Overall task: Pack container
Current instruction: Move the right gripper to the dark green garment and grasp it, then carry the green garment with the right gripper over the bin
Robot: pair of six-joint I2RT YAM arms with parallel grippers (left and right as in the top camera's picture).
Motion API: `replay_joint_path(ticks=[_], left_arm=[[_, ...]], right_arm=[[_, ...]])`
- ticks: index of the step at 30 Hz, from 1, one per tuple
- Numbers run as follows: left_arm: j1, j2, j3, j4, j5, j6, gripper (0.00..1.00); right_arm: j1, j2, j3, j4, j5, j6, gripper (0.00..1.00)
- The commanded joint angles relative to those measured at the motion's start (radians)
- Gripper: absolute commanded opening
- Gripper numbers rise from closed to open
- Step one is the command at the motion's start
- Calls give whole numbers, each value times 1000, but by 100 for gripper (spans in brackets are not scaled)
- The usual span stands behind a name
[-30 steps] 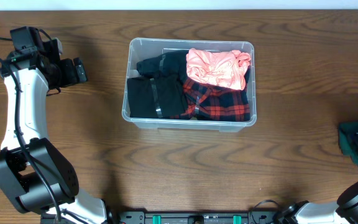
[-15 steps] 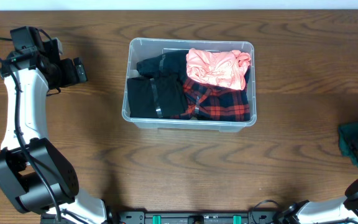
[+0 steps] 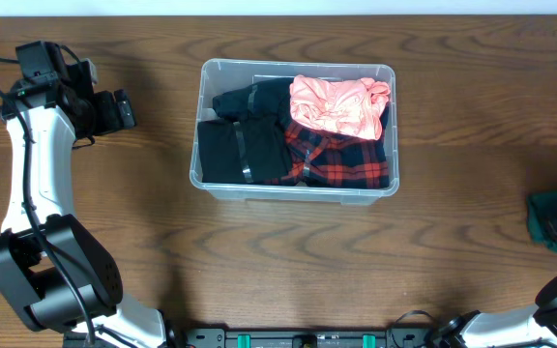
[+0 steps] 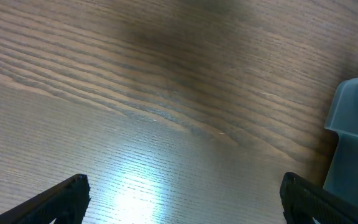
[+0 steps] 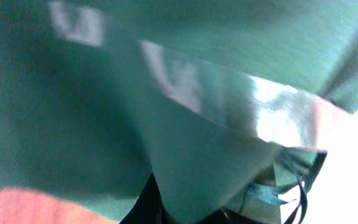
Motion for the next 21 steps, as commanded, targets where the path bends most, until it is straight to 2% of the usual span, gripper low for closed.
replay_joint_path(ticks=[1, 5, 11, 16, 21], left_arm=[[0, 8, 2, -2, 6, 6, 98], [0, 8, 2, -2, 6, 6, 98], [0, 8, 2, -2, 6, 6, 98], [0, 8, 2, -2, 6, 6, 98], [0, 8, 2, -2, 6, 6, 98]], right_arm=[[72, -40, 44, -30, -94, -10, 1], [145, -123, 131, -94, -168, -21, 1], [258, -279, 288, -165, -430, -136, 1], [380, -384, 388, -217, -500, -169, 1], [533, -467, 420, -198, -562, -176, 1]])
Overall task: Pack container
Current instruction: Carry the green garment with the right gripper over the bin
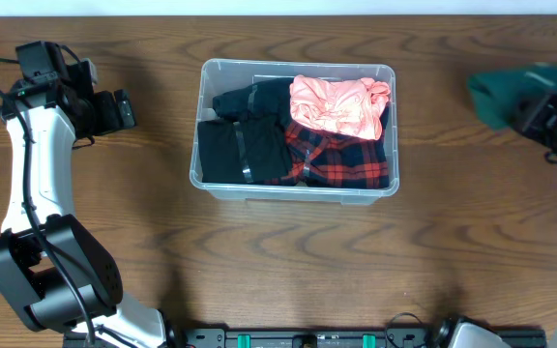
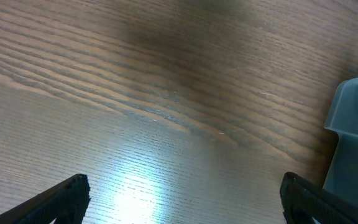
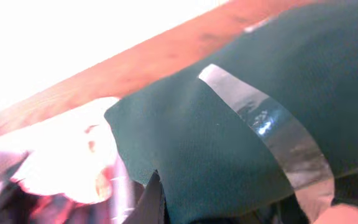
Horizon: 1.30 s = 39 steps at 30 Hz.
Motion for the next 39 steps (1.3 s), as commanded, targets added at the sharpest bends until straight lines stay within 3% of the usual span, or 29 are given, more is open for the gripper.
replay_joint_path(ticks=[1, 13, 26, 29, 39], left_arm=[[0, 8, 2, -2, 6, 6, 98], [0, 8, 2, -2, 6, 6, 98], [0, 8, 2, -2, 6, 7, 98], [0, 8, 2, -2, 6, 6, 98], [0, 8, 2, -2, 6, 6, 98]], right_arm=[[108, -56, 27, 16, -109, -37, 1], [567, -57, 27, 80, -116, -185, 1], [788, 100, 27, 103, -17, -320, 1], [792, 105, 27, 108, 68, -279, 1], [872, 45, 27, 64, 563, 92, 1]])
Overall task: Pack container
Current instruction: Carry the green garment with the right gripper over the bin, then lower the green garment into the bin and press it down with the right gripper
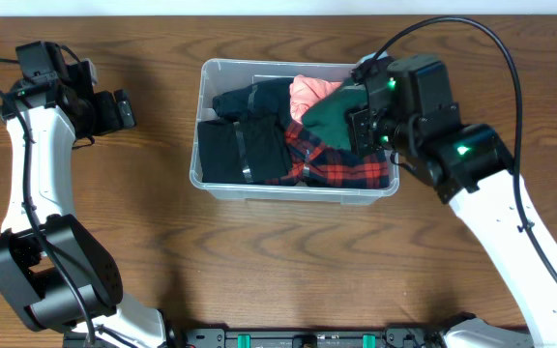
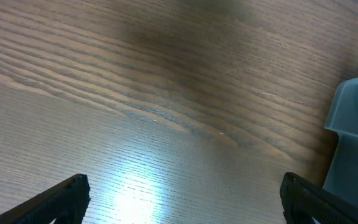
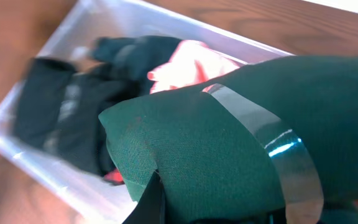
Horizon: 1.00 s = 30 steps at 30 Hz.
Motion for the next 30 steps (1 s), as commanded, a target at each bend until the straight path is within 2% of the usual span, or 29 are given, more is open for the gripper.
replay_joint_path(ticks=[1, 13, 19, 30], left_arm=[[0, 8, 2, -2, 6, 6, 98], [0, 8, 2, -2, 6, 6, 98], [0, 8, 2, -2, 6, 6, 98], [0, 8, 2, -2, 6, 7, 98]], right_arm=[[77, -59, 21, 0, 253, 165, 1], [327, -46, 21, -56, 723, 419, 1], [349, -26, 21, -57, 748, 420, 1], [396, 129, 21, -77, 729, 529, 1]])
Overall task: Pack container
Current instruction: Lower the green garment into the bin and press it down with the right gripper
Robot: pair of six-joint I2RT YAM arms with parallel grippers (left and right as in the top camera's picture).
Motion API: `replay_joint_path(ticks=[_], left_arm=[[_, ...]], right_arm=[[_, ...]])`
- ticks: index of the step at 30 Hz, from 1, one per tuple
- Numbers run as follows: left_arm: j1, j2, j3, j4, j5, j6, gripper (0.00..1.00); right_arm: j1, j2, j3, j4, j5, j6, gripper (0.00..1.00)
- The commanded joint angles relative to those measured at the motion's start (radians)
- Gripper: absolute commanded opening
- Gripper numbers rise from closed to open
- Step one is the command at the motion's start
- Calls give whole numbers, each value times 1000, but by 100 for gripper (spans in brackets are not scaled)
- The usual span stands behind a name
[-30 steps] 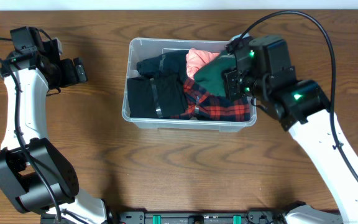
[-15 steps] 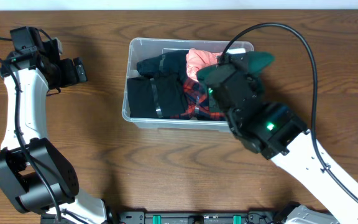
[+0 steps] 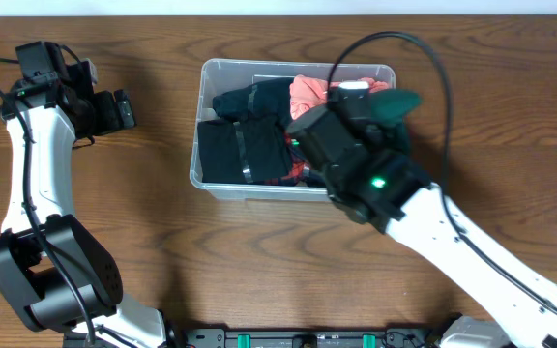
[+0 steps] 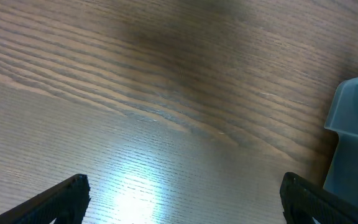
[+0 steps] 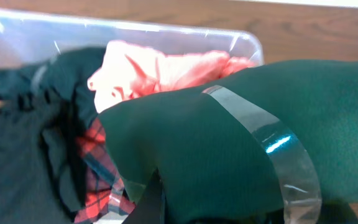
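A clear plastic container [image 3: 259, 65] stands at the table's middle back. It holds black garments [image 3: 240, 145], a pink garment [image 3: 307, 89] and a red plaid one [image 5: 98, 168]. My right gripper [image 5: 225, 208] is shut on a folded dark green garment [image 5: 241, 137] bound with clear tape. It holds the garment over the container's back right corner, where the green cloth [image 3: 397, 102] shows beyond the arm. My left gripper [image 3: 122, 108] stays open over bare table to the left of the container, with its fingers [image 4: 61, 196] wide apart.
The right arm [image 3: 375, 179] lies across the container's front right part and hides much of the plaid garment from above. A container corner [image 4: 353, 137] shows at the right edge of the left wrist view. Brown wooden table [image 3: 114, 251] surrounds the container.
The right arm has shifted, so its body now covers the container's front right. The green garment sits nearer the back right corner. The left arm has not moved.
The right gripper first held the green garment at the table's right edge. Then it held it at the far right back of the table, then over the container's right half. Now it holds it over the back right corner. The left gripper stayed open throughout.
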Motion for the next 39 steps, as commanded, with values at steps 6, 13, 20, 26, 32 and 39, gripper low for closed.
replay_joint_path(ticks=[6, 13, 20, 26, 32, 39], left_arm=[[0, 8, 2, -2, 6, 6, 98], [0, 8, 2, -2, 6, 6, 98], [0, 8, 2, -2, 6, 6, 98], [0, 8, 2, -2, 6, 6, 98], [0, 8, 2, -2, 6, 6, 98], [0, 8, 2, -2, 6, 6, 98]], right_arm=[[85, 81, 21, -6, 36, 105, 22], [89, 84, 27, -6, 17, 103, 92], [89, 77, 134, -6, -15, -19, 95], [29, 81, 165, -6, -5, -142, 13], [-78, 109, 163, -82, -10, -143, 1], [-174, 142, 154, -129, -79, -144, 1]])
